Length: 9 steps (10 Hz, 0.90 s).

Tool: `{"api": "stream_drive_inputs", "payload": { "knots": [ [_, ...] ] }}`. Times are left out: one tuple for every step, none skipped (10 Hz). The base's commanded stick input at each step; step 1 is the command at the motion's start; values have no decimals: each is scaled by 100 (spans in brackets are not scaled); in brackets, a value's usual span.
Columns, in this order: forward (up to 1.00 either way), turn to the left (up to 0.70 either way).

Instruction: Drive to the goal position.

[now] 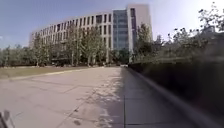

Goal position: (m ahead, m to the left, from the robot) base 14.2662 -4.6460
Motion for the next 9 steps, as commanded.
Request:
{"api": "stream_drive_inputs", "payload": {
  "knots": [
    [45, 0],
    [45, 0],
    [45, 0],
    [45, 0],
    [45, 0],
    [56, 0],
    [70, 0],
    [70, 0],
    [70, 0]
  ]
}}
